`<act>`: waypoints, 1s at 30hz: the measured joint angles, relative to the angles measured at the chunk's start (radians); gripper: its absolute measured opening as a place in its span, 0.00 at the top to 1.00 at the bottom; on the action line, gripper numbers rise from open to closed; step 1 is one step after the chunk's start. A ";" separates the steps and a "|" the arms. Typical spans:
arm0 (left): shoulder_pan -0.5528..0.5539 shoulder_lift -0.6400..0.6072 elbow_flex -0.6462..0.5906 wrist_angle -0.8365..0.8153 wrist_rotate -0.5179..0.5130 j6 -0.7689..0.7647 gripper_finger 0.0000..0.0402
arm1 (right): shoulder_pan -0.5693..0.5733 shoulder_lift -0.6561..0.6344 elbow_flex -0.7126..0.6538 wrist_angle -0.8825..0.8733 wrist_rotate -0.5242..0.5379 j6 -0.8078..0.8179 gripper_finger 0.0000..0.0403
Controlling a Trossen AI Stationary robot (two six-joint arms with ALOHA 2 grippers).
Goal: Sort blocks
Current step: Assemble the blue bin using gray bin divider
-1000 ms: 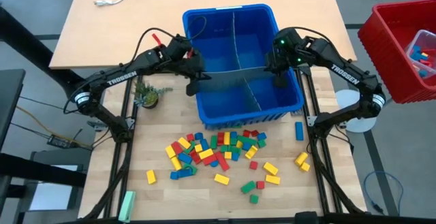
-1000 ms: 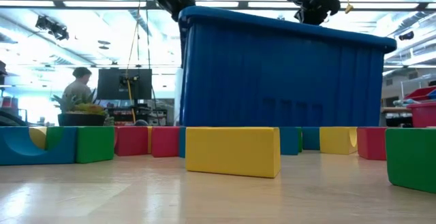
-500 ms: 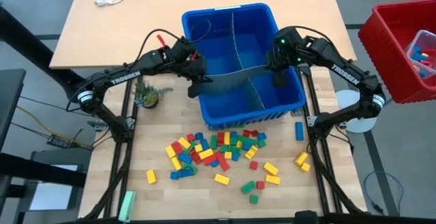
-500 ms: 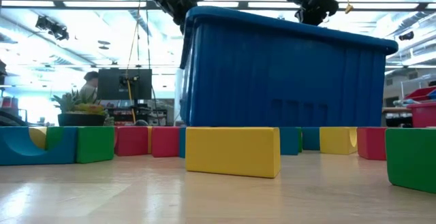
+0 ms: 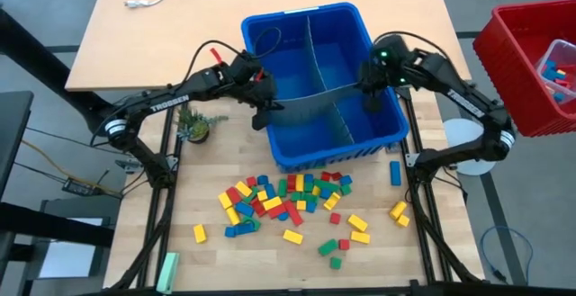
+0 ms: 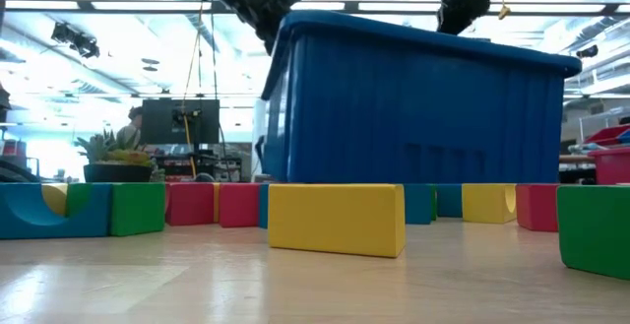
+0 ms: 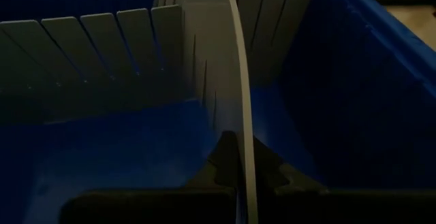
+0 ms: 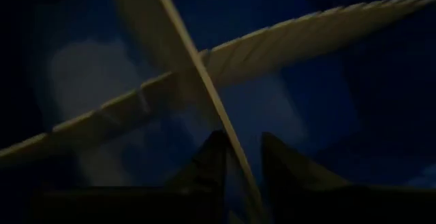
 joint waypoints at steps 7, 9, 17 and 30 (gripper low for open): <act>0.000 0.000 0.000 0.012 0.001 -0.015 0.97 | 0.000 -0.142 0.005 0.105 0.059 0.075 0.65; 0.000 0.000 0.000 0.019 0.001 -0.016 0.97 | 0.000 -0.178 0.007 0.132 0.028 0.126 0.64; 0.001 0.000 0.000 0.025 0.000 -0.016 0.97 | 0.039 -0.182 -0.046 -0.053 -0.176 0.231 0.70; 0.002 0.001 0.000 0.051 0.012 -0.017 0.97 | 0.044 -0.062 -0.416 0.186 -0.156 0.010 0.92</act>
